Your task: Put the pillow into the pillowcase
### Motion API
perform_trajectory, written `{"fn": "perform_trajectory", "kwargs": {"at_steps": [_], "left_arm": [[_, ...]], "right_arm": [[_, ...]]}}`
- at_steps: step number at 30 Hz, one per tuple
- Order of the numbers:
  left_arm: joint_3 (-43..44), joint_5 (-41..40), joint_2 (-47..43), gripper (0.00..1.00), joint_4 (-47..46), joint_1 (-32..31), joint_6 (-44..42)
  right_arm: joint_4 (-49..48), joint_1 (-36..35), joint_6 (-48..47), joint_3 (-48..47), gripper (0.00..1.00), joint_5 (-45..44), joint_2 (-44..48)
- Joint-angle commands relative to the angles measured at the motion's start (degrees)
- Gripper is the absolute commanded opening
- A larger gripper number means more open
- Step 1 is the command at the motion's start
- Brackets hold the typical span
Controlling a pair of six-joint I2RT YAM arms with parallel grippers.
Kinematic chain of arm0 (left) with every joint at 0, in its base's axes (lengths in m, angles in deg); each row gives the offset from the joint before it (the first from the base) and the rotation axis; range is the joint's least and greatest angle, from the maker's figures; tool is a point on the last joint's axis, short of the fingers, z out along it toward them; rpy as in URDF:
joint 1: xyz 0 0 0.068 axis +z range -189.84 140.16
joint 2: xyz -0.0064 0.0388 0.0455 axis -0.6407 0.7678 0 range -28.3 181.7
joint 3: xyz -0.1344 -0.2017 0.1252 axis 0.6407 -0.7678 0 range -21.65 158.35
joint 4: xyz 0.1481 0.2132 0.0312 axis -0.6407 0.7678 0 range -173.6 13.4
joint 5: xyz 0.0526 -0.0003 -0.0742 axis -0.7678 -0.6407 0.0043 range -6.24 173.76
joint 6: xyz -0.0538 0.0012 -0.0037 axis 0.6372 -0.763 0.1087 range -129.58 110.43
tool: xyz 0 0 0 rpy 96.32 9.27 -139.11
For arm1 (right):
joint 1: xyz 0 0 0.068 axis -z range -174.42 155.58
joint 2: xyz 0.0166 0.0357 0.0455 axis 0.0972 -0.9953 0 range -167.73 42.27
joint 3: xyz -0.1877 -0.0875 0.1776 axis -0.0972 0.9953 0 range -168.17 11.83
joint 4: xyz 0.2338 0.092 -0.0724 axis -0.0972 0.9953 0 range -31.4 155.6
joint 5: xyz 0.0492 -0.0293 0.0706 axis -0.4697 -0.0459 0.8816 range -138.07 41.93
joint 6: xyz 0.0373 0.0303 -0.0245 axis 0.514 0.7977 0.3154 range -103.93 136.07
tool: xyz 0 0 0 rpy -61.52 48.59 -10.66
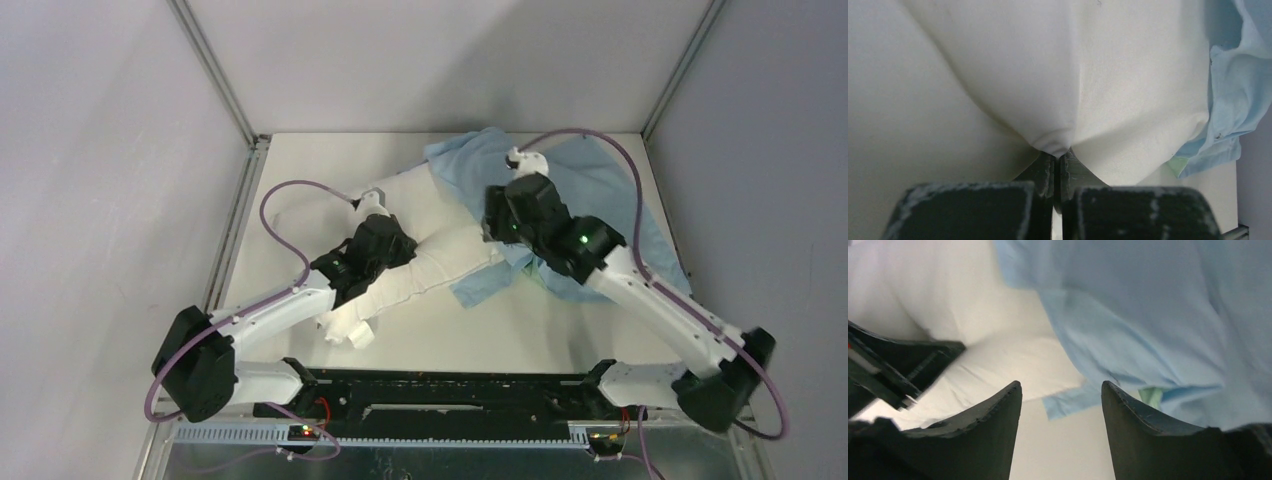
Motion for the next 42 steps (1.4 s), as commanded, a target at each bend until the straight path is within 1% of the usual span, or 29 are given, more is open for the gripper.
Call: {"fn": "perform_trajectory", "kwargs": {"at_steps": [1,4,9,14,17,19,20,21,23,24,25,26,28,29,30,34,37,40,42], "left_arm": [[1.9,2.2,0.8,0.0,2.5,0.2,0.6],[1.9,1.7,0.6,0.0,2.9,0.2,0.5],[2.3,1.2,0.4,0.0,4.1,0.3,0.6],[2.9,0.4,0.0,0.0,5.3,0.3,0.4],[3.2,0.3,0.1,0.0,5.7,0.3,0.4],[3.6,-0.1,0.2,0.0,6.0,0.3,0.3],[3.8,-0.4,0.3,0.0,6.2,0.4,0.2],[4.0,-0.6,0.4,0.0,6.3,0.3,0.2],[4.4,-0.9,0.7,0.0,6.2,0.4,0.3],[4.7,-1.1,1.0,0.0,6.2,0.3,0.3],[5.0,-1.2,1.3,0.0,6.0,0.3,0.6],[5.3,-1.4,1.6,0.0,5.8,0.3,0.7],[6.0,-2.3,1.9,0.0,5.6,0.1,1.2],[6.1,-3.2,1.8,0.0,5.4,-0.1,1.6],[6.1,-3.8,1.7,0.0,5.2,-0.3,1.9],[6.2,-5.1,1.2,0.0,4.5,-1.8,2.5],[7.3,-5.2,0.8,0.0,4.6,-3.5,1.1],[9.7,-6.9,0.0,0.0,7.2,-5.6,-1.6],[11.5,-7.3,-0.5,0.0,9.0,-7.1,-3.2]], "right_arm": [[-4.9,-0.1,4.3,13.7,0.61,-5.5,5.8],[-7.0,-0.6,6.2,19.5,0.61,-5.9,7.3],[-11.7,-0.5,6.0,24.4,0.6,-6.7,4.7],[-13.9,0.2,6.1,25.3,0.59,-11.5,0.0],[-16.8,0.6,4.1,25.2,0.59,-14.1,-2.1],[-16.7,1.0,3.5,24.3,0.56,-16.8,-3.7],[-16.1,1.4,3.4,23.8,0.51,-17.6,-4.4],[-15.8,1.6,3.1,23.4,0.43,-18.1,-5.0],[-14.4,0.7,2.4,22.1,0.18,-19.1,-5.5],[-13.3,-1.3,2.1,20.8,0.06,-19.5,-5.2],[-11.3,-3.9,2.3,19.2,0.0,-19.4,-4.7],[-9.8,-7.5,2.5,17.4,0.0,-18.3,-3.8],[-10.4,-14.5,2.1,16.0,0.0,-15.8,-1.6],[-11.2,-16.4,2.4,16.0,0.0,-14.2,-0.8],[-11.5,-16.7,3.0,16.0,0.0,-11.9,-0.5],[-12.0,-12.8,2.6,15.9,0.0,-6.7,-3.1],[-13.3,-9.2,1.6,15.1,0.0,-2.0,-1.7],[-11.2,-7.9,0.2,10.7,0.0,-0.6,0.8],[-9.4,-7.4,-0.4,5.6,0.0,2.0,2.1]]}}
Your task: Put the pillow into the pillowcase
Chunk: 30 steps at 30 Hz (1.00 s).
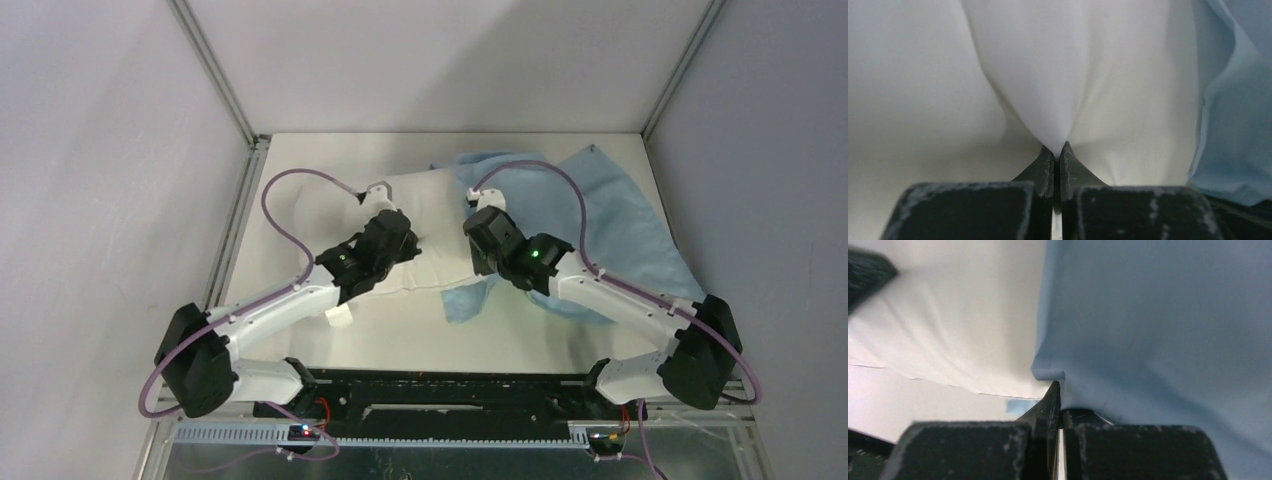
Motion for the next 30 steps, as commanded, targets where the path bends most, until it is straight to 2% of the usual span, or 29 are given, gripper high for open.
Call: {"fn": "perform_trajectory", "kwargs": {"at_steps": [1,5,9,14,18,20,25,28,30], "left_arm": [[6.9,0.0,-1.7,0.0,4.0,-4.5,-3.8],[12.5,-1.7,-2.2,0.0,8.9,-8.7,-7.1],[19.0,4.4,-2.3,0.0,11.9,-10.8,-8.8],[28.2,17.7,-1.4,0.0,14.7,-12.4,-9.0],[31.4,23.5,-1.6,0.01,16.1,-11.5,-9.0],[32.0,26.4,-1.2,0.09,17.4,-9.8,-9.6],[31.2,26.9,-2.1,0.54,20.2,-4.9,-12.9],[31.6,25.3,-4.8,0.72,21.2,-3.4,-14.8],[32.4,25.2,-6.2,0.79,21.9,-3.3,-16.7]], "right_arm": [[-0.9,0.6,-2.1,-12.3,0.0,6.8,5.2],[2.8,-1.6,-3.5,-22.7,0.0,9.2,4.9],[6.6,-2.6,-4.4,-31.9,0.0,10.4,1.4],[11.1,1.9,-3.9,-41.3,0.0,13.2,-4.0],[11.4,9.1,-2.0,-42.3,0.0,17.2,-9.4],[10.3,11.9,-1.1,-40.6,0.0,19.2,-12.2],[7.2,15.5,0.2,-35.9,0.0,23.6,-17.0],[6.5,15.9,0.1,-35.6,0.0,23.8,-18.2],[6.2,15.9,0.1,-36.0,0.0,23.8,-18.5]]}}
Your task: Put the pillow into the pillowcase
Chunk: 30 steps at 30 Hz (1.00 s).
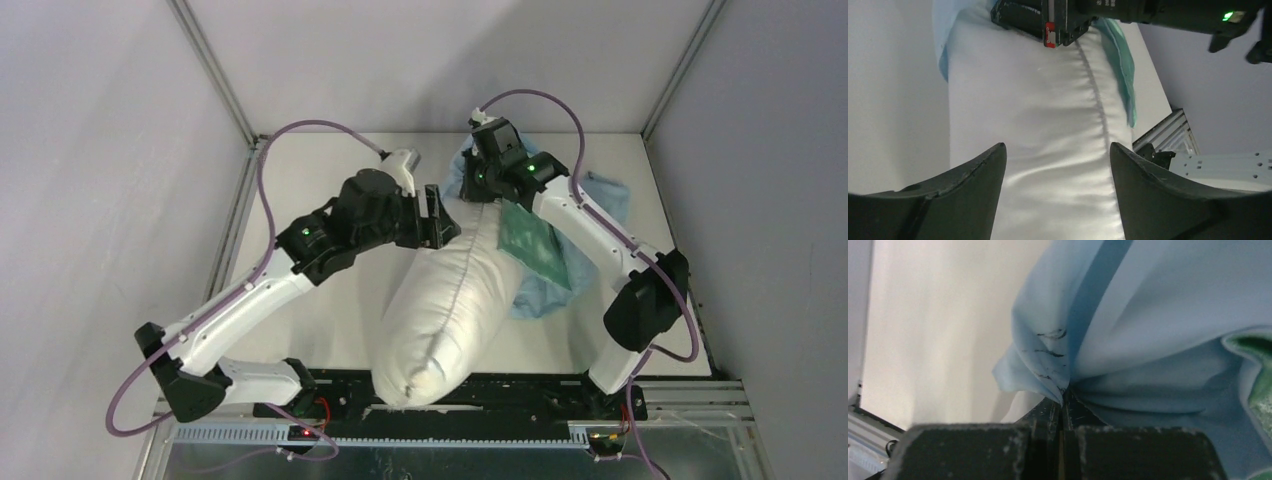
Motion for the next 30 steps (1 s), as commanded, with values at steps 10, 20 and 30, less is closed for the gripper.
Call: {"fn": "perform_trajectory", "kwargs": {"at_steps": [10,20,30], "left_arm": [[1.7,-4.8,-0.2,0.87,2.0,-4.4,-8.5],[-6.0,-9.0,4.1,0.09,-5.3,1.1,-3.1],[-9.0,-9.4,3.0,0.0,-8.4,3.1,-1.7]], "right_arm": [[-2.0,-2.6,0.2,-7.1,0.0,0.2,2.4],[1.4,-7.9,-2.5,-8.6,0.0,-5.7,10.6],[0.6,-9.2,-6.4,7.4,0.84,-14.6,23.2]]}}
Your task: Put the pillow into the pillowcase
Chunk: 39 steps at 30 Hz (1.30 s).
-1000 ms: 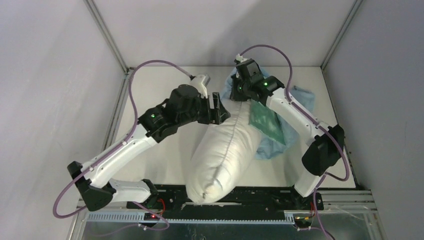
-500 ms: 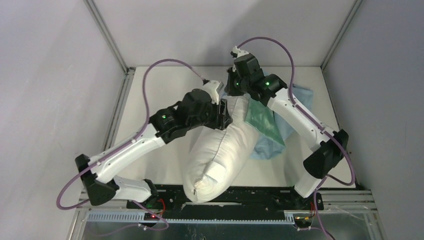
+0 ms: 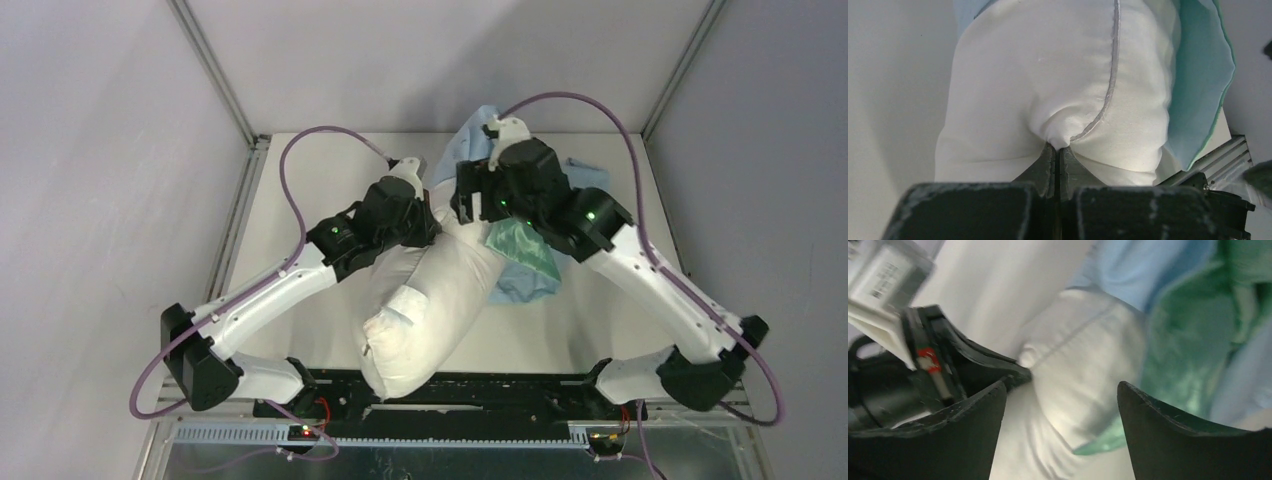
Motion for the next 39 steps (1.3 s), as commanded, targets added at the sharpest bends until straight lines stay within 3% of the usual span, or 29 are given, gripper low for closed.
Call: {"fn": "perform_trajectory", "kwargs": {"at_steps": [1,8,11,13,15,17,21,23,26,29,34,35,36,39], "left_arm": [[-2.9,-1.8,-1.2,0.0,-2.2,0.7,0.9],[-3.6,-1.1,-1.4,0.0,-3.1,1.2,1.0],[-3.5,-1.7,-1.5,0.0,-3.0,1.4,1.2],[-3.8,-2.3,-1.8,0.0,-3.1,1.8,1.3],[-3.9,-3.3,-1.9,0.0,-3.3,2.3,1.4],[-3.8,-3.4,-1.5,0.0,-4.3,3.1,1.5],[-0.2,-2.6,1.9,0.0,-6.0,5.0,1.5],[2.2,-1.8,3.8,0.0,-6.4,5.5,2.2],[3.6,-0.5,5.2,0.0,-7.4,5.5,5.4],[3.2,-0.7,5.8,0.0,-8.9,6.2,8.5],[6.1,6.8,11.0,0.0,-12.4,13.6,7.9],[8.0,8.2,12.4,0.08,-12.5,15.0,6.7],[10.5,8.4,13.5,0.22,-11.5,16.2,5.2],[16.4,7.4,13.7,0.61,-8.5,18.9,1.9]], "right_arm": [[-2.1,2.9,-1.5,7.4,0.86,-5.5,6.2],[-5.1,5.7,-2.6,14.9,0.92,-6.2,5.0],[-4.6,7.1,-2.1,15.0,0.81,-10.8,2.9],[-4.0,7.4,-1.6,14.3,0.57,-13.1,2.7],[-1.1,3.8,-1.7,10.6,0.19,-17.3,2.8],[3.8,-1.9,-1.4,2.6,0.0,-16.8,1.8],[7.5,-17.3,-1.7,-14.0,0.0,-10.9,-3.3],[10.1,-20.4,-1.7,-20.9,0.0,-8.1,-7.9],[8.6,-16.7,-1.1,-21.5,0.0,0.5,-10.8],[4.3,-7.9,0.1,-17.2,0.0,8.8,-11.6],[0.7,0.9,1.1,-17.2,0.0,15.3,-17.1],[1.3,2.1,1.0,-18.4,0.03,15.3,-18.8],[1.9,2.9,0.7,-19.6,0.13,15.0,-20.3],[2.1,4.1,-0.5,-20.6,0.59,13.1,-21.0]]}}
